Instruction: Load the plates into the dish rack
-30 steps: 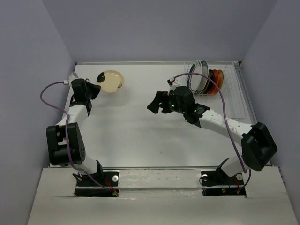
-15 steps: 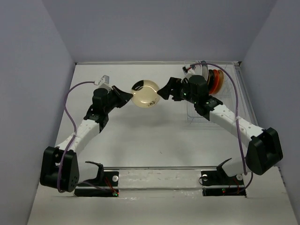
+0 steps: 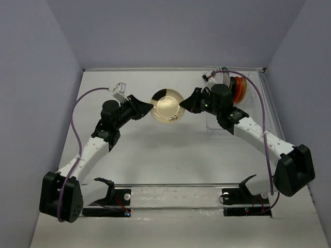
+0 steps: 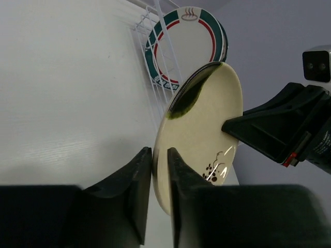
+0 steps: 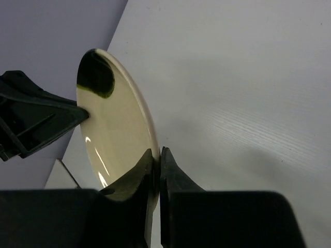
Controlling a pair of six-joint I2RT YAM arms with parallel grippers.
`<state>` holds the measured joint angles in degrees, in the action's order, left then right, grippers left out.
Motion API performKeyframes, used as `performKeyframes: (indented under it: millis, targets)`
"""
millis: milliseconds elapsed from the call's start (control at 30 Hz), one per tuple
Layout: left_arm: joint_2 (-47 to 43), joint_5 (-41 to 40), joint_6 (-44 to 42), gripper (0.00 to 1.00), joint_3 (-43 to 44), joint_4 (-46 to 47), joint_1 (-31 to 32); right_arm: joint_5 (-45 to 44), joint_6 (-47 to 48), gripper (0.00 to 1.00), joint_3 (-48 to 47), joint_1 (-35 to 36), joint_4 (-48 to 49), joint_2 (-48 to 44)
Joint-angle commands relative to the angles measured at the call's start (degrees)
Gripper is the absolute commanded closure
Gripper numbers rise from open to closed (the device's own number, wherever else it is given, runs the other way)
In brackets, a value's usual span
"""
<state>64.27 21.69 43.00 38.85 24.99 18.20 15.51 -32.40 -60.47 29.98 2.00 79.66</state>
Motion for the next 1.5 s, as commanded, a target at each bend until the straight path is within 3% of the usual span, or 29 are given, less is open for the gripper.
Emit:
performKeyframes:
  millis: [0, 33, 67, 100, 133, 300, 400, 500, 633, 733, 833, 1033, 1467]
  targets:
    - [-3.3, 3.4, -2.5, 0.58, 2.3, 0.6, 0.3, -1.7, 0.9, 0.93, 0.9, -1.3, 1.1, -4.2]
    - [-3.6, 3.8, -3.4, 0.46, 2.8, -0.8, 0.3, -2.1, 1.3, 0.93, 0.8, -1.3, 1.0, -5.2]
    - [-4.5, 3.7, -4.5, 0.15, 4.2, -2.7, 0.3, -2.5, 1.5, 0.93, 0.7, -3.1, 0.7, -5.7]
    - [-5.1, 2.8, -7.2, 0.03, 5.1, -6.8, 0.3, -2.7, 1.7, 0.93, 0.4, -4.2, -0.2, -6.2]
    - [-5.9, 2.2, -8.7, 0.01, 5.8, -8.8, 0.4, -3.0, 1.8, 0.93, 0.1, -5.4, -0.9, -6.7]
    - [-12.8, -0.7, -16.6, 0.01, 7.4, -19.7, 0.6, -12.3, 7.3, 0.93, -5.6, -15.5, -9.4, -10.5]
    - [-17.3, 0.4, -19.0, 0.01, 5.6, -22.1, 0.7, -30.3, 12.2, 0.93, -9.8, -19.1, -12.1, -10.2]
    - [-21.8, 0.4, -21.7, 0.01, 2.8, -23.8, 0.8, -40.3, 16.0, 0.93, -14.5, -24.0, -12.5, -8.3]
    - [-25.1, -0.4, -23.9, 0.01, 2.7, -24.9, 1.6, -47.8, 16.8, 0.93, -20.5, -33.2, -10.4, -3.0]
    - [-26.1, -0.6, -24.6, 0.01, 3.2, -24.9, 1.5, -52.7, 21.0, 0.93, -24.7, -35.4, -7.5, 1.4]
    - [-26.7, 0.9, -24.7, 0.01, 3.2, -26.3, 1.6, -53.4, 27.3, 0.93, -26.8, -36.6, -4.6, 8.6]
    - [-28.1, 2.6, -24.6, 0.01, 3.1, -26.2, 1.6, -51.6, 36.0, 0.93, -24.4, -36.6, 0.5, 11.9]
    - [-29.2, 2.5, -24.4, 0.01, 3.0, -26.4, 1.5, -47.8, 42.2, 0.93, -21.4, -33.5, -0.2, 16.8]
